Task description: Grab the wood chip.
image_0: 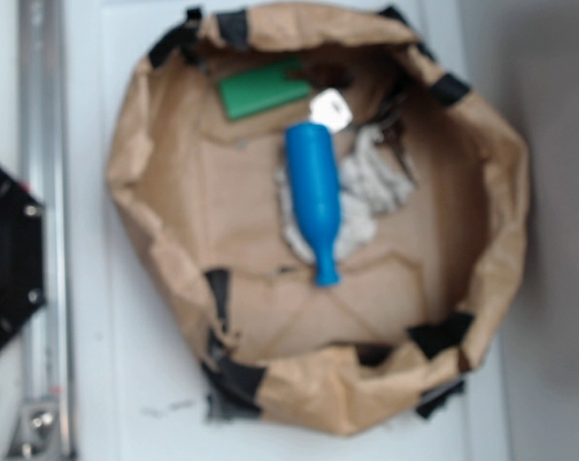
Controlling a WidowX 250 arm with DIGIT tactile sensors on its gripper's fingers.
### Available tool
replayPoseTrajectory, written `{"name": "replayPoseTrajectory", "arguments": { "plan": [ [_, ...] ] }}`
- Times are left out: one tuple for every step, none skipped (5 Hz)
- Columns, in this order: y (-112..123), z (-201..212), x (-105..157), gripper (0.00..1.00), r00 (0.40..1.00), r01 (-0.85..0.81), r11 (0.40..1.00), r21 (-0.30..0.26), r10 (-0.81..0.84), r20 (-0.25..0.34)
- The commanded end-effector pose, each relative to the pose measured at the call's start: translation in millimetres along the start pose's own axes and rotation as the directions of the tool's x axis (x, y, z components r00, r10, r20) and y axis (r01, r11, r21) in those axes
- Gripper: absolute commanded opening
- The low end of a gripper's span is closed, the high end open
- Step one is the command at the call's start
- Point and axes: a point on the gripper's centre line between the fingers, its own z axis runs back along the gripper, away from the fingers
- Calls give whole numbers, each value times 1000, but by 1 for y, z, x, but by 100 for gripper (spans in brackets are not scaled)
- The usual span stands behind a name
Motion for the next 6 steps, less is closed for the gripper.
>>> {"name": "replayPoseTrajectory", "arguments": {
  "plan": [
    [0, 0, 0, 100, 1000, 0, 1000, 0, 0, 0],
    [7, -29, 31, 100, 999, -10, 998, 70, 8, 37],
    [2, -53, 58, 100, 991, 38, 999, 32, -42, 123],
    [13, -89, 79, 100, 994, 17, 999, 50, -23, 107],
    [18, -126, 108, 100, 996, 36, 999, -2, -35, 80],
    [9, -144, 130, 100, 992, 105, 990, -93, -97, 86]
  ]
}}
